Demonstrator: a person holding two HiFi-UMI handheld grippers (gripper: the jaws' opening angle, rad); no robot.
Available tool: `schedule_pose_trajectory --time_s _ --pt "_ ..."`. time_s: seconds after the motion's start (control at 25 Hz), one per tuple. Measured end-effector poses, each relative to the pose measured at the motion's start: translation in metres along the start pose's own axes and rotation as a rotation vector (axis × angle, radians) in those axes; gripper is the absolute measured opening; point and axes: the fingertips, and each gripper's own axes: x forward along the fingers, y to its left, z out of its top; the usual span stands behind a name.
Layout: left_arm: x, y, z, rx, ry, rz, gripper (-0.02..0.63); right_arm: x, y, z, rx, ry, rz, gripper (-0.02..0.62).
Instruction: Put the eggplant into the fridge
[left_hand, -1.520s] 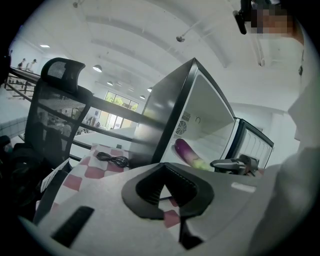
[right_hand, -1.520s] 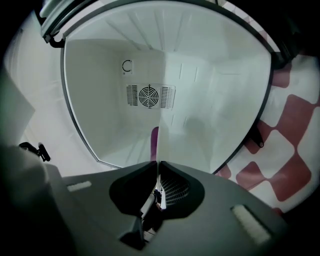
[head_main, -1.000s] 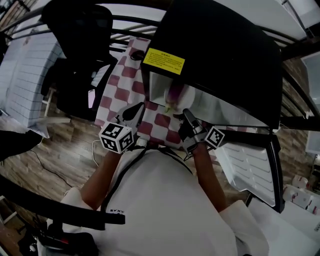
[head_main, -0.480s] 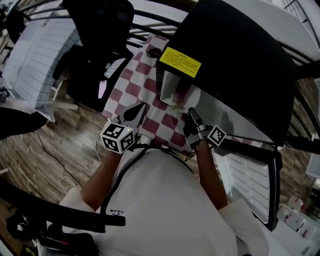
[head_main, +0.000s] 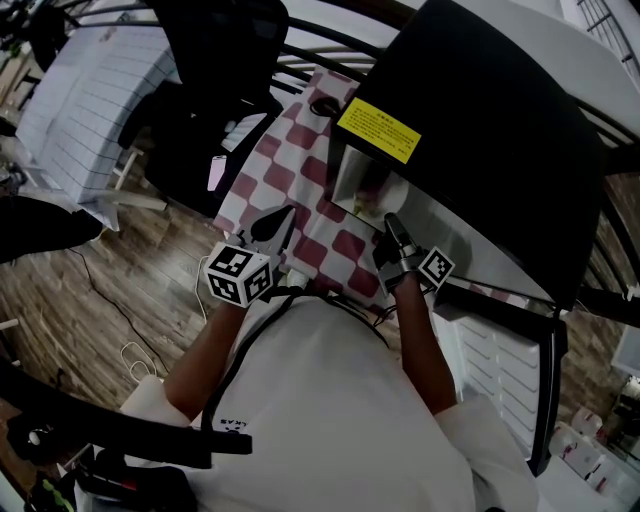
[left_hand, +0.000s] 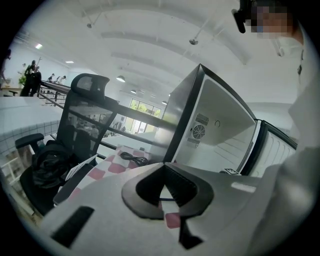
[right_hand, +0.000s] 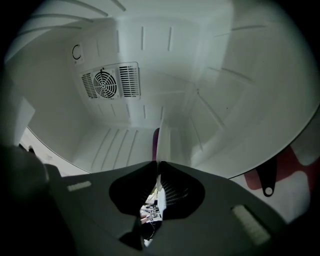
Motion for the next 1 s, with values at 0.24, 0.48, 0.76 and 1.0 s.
schedule_pose_trajectory --time_s 0.24,0.48,0.76,1.0 --pt "-0.001 0.004 0.000 0.005 0.003 0.009 0.002 0.003 -0.012 0.003 0.001 -0.010 -0.015 0.032" --pt "0.001 0.005 0.001 0.009 0.008 0.006 0.002 0.008 -0.020 0.003 0.005 -0.004 -0.029 0.032" --pt "0.001 0.007 0.002 0.010 0.005 0.010 0.002 0.014 -0.029 0.008 0.000 -0.018 -0.051 0.032" --pt "-0.002 0.009 0.002 0.010 0.003 0.015 0.002 0.017 -0.036 0.010 0.011 -0.031 -0.077 0.032"
